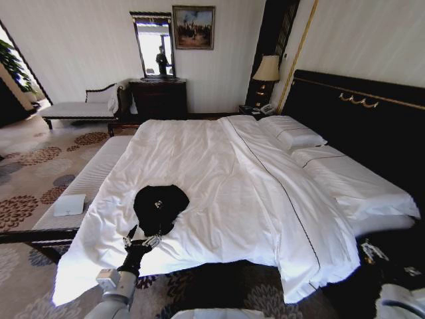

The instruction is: Fold the clothes on the bed.

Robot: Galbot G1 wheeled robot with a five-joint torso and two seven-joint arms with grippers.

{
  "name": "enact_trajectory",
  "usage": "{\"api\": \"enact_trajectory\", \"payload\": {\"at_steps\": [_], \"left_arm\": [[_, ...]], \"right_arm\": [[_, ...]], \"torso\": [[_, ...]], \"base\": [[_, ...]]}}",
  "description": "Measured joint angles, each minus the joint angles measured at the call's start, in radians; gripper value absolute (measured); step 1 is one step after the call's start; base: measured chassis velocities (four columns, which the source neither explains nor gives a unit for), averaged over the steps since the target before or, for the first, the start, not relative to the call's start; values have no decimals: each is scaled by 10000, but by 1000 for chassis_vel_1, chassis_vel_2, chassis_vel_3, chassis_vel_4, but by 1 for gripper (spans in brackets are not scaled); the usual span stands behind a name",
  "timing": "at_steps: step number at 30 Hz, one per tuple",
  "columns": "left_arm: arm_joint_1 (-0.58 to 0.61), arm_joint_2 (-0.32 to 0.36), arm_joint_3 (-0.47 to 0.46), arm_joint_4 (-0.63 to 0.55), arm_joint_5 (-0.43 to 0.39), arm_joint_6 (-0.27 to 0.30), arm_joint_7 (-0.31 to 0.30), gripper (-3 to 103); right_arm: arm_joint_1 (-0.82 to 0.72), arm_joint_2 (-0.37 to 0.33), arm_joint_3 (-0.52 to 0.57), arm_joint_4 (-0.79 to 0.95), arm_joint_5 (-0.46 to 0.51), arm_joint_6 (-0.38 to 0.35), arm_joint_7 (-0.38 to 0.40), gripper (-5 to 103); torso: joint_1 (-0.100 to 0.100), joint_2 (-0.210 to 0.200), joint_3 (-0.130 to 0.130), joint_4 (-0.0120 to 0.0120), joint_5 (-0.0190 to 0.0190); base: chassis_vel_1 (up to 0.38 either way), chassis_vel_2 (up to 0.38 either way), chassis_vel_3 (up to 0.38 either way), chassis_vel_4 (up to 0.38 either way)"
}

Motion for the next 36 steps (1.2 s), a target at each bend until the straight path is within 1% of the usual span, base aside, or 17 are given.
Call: {"api": "enact_trajectory", "payload": {"at_steps": [1, 3, 4, 7, 15, 18, 19, 22, 23, 24, 26, 28, 30, 36], "left_arm": [[5, 4, -5, -5, 0, 0, 1, 100], [26, 11, -19, -34, 4, -1, 3, 100], [26, 11, -19, -34, 4, -1, 3, 100], [72, 7, -78, -56, 16, -2, 4, 100], [95, -33, -135, -52, 14, -15, 4, 100], [41, -53, -43, 61, 45, -18, 4, 100], [41, -53, -43, 61, 45, -18, 4, 100], [5, -57, 26, 83, 81, -19, -4, 100], [5, -57, 26, 83, 81, -19, -4, 100], [3, -54, 32, 83, 84, -19, -14, 100], [12, -38, 2, 82, 83, -19, -16, 100], [19, -32, -20, 81, 77, -18, -16, 100], [38, -32, -51, 76, 65, -19, -16, 100], [51, -61, -63, 72, 57, -19, -12, 100]], "right_arm": [[-40, 54, -64, 48, -52, 19, -13, 100], [-212, 429, -458, 298, -435, 135, -87, 100], [-212, 429, -458, 298, -435, 135, -87, 100], [-285, 776, -783, 433, -687, 273, -159, 100], [-525, 991, -1057, 534, -830, 396, -306, 100], [-834, 1234, -1579, 715, -979, 897, -523, 100], [-834, 1234, -1579, 715, -979, 897, -523, 100], [-1000, 1573, -2035, 738, -1409, 1243, -672, 100], [-1000, 1573, -2035, 738, -1409, 1243, -672, 100], [-1088, 1619, -2225, 725, -1768, 1387, -793, 100], [-1188, 1640, -2474, 683, -2191, 1590, -930, 100], [-1202, 1640, -2554, 675, -2252, 1641, -953, 100], [-1202, 1635, -2644, 649, -2288, 1676, -977, 100], [-1200, 1622, -2707, 580, -2324, 1737, -957, 100]], "torso": [[0, -1, 0, 1, -1], [0, 0, 0, 1, -1], [0, 0, 0, 1, -1], [0, 0, 1, 2, 0], [0, 0, 0, 2, -2], [1, 0, 1, 2, -2], [1, 0, 1, 2, -2], [1, 0, -1, -1, -5], [1, 0, -1, -1, -5], [1, 1, 0, 1, -12], [-1, 1, -1, 3, -3], [0, 1, -1, 3, -3], [-1, 0, 1, 2, 11], [0, 0, 2, 1, 0]], "base": [[0, 0, 0, 0], [28, 24, -23, -40], [55, 49, -47, -79], [82, 92, -86, -107], [183, 189, -181, -182], [289, 271, -264, -266], [294, 266, -267, -272], [174, 207, -207, -199], [123, 178, -207, -135], [105, 63, -129, -61], [53, 9, -15, -31], [0, 0, 0, 0], [-40, -5, 16, 2], [-87, 18, 89, -26]]}}
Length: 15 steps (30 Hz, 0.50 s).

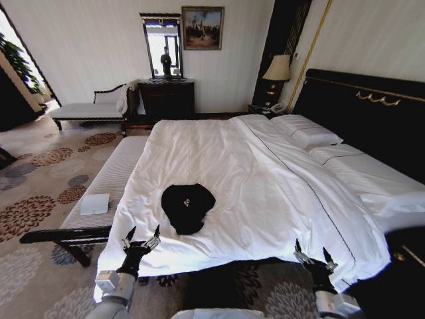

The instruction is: Fold the clothes on the bed.

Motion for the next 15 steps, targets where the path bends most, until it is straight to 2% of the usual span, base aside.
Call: {"api": "enact_trajectory", "payload": {"at_steps": [8, 15], "left_arm": [[-10, -53, 87, 3, 21, 7, -10, 100], [19, -38, 75, 3, 13, 16, -18, 100]], "right_arm": [[5, -7, 33, -121, 299, 163, 122, 100], [18, -12, 28, -254, 50, 304, 136, 100]], "torso": [[-1, 1, -2, -2, -3], [18, -6, 3, 1, 2]], "base": [[-117, 152, 121, -137], [-116, 110, 114, -110]]}}
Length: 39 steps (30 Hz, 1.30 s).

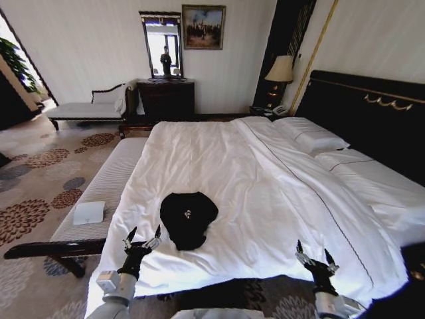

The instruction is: Fold the clothes on the bed.

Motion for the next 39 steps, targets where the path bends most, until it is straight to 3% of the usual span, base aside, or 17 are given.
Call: {"api": "enact_trajectory", "payload": {"at_steps": [11, 18, 24, 26, 27, 30, 32, 36, 39], "left_arm": [[-101, 36, 116, 32, -8, 93, -157, 100], [-192, -24, 104, 279, -243, 170, -469, 100], [-5, -229, -274, 366, -633, 202, -577, 100], [214, -315, -504, 446, -730, 160, -430, 100], [214, -315, -504, 446, -730, 160, -430, 100], [396, -479, -663, 532, -888, 102, -405, 100], [510, -597, -751, 542, -1007, 89, -404, 100], [817, -772, -942, 506, -1064, 16, -377, 100], [1106, -909, -1131, 393, -1063, -65, -320, 100]], "right_arm": [[-84, -2, -173, 151, 470, -59, -177, 100], [18, -103, -507, 458, 673, -510, 273, 100], [282, -915, -940, 875, 1535, -1483, 626, 100], [402, -1548, -1579, 1249, 2121, -2341, 507, 100], [402, -1548, -1579, 1249, 2121, -2341, 507, 100], [753, -2144, -2511, 1721, 3571, -3487, 423, 100], [1133, -2386, -2981, 1700, 3811, -3850, 360, 100], [2147, -2990, -3987, 893, 3319, -4194, 110, 100], [2975, -3603, -4920, 151, 3775, -4468, -3, 100]], "torso": [[-30, 12, -9, -2, -5], [-11, 3, -2, -3, 0], [-15, 5, -4, -2, -1], [-21, 7, -6, -4, -1], [-21, 7, -6, -4, -1], [-21, 8, -6, -2, -6], [-21, 7, -5, 1, -3], [-17, 6, -3, 0, -1], [-17, 6, -4, 0, -2]], "base": [[-9, 23, 5, -34], [-50, 67, 43, -72], [-9, 7, 10, -7], [0, 0, 0, 0], [0, 0, 0, 0], [0, 0, 0, 0], [0, 0, 0, 0], [0, 0, 0, 0], [0, 0, 0, 0]]}}
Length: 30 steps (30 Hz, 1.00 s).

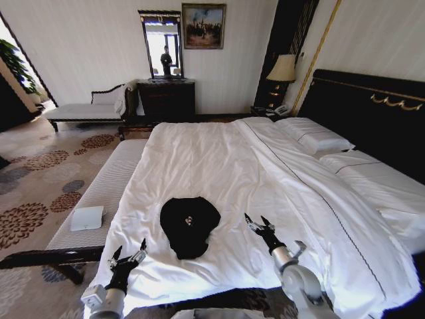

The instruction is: Fold the clothes on the bed.

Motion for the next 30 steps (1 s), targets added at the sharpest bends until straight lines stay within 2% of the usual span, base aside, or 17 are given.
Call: {"api": "enact_trajectory", "payload": {"at_steps": [1, 4, 6, 9, 10, 16, 21, 25, 26, 30], "left_arm": [[0, 0, 0, 0, 0, 0, 0, 100], [230, -136, -41, -87, 46, -55, 18, 100], [263, -157, -36, -98, 69, -67, 25, 100], [448, -210, 200, -146, 395, -216, 167, 100], [448, -210, 200, -146, 395, -216, 167, 100], [644, -174, 1195, -126, 1382, -590, 136, 100], [777, -225, 1489, -100, 1776, -699, 140, 100], [853, -270, 1523, -95, 1863, -759, 141, 100], [872, -276, 1523, -94, 1868, -772, 140, 100], [938, -287, 1501, -106, 1877, -814, 138, 100]], "right_arm": [[0, 0, 0, 0, 0, 0, 0, 100], [758, -713, -1017, -707, 254, -119, -149, 100], [876, -837, -1174, -803, 255, -120, -182, 100], [2054, -1538, -2448, -1725, 401, -122, -348, 100], [2054, -1538, -2448, -1725, 401, -122, -348, 100], [4239, -2043, -4323, -3214, 838, -63, -568, 100], [5518, -1847, -5332, -4454, 1199, -66, -616, 100], [6063, -1413, -5501, -5017, 1581, -117, -616, 100], [6151, -1333, -5534, -5103, 1617, -120, -617, 103], [6415, -1115, -5667, -5496, 1735, -190, -602, 95]], "torso": [[0, 0, 0, 0, 0], [-1, 1, 0, 0, 2], [-1, 0, -1, -2, 0], [0, 0, 0, -3, 3], [0, 0, 0, -3, 3], [0, 0, 0, -1, -2], [0, 0, 0, -2, -1], [1, 0, 1, 3, 2], [1, 0, 1, 2, 1], [0, 0, 0, -1, -2]], "base": [[0, 0, 0, 0], [0, 0, 0, 0], [0, 0, 0, 0], [0, 0, 0, 0], [0, 0, 0, 0], [0, 0, 0, 0], [0, 0, 0, 0], [0, 0, 0, 0], [0, 0, 0, 0], [0, 0, 0, 0]]}}
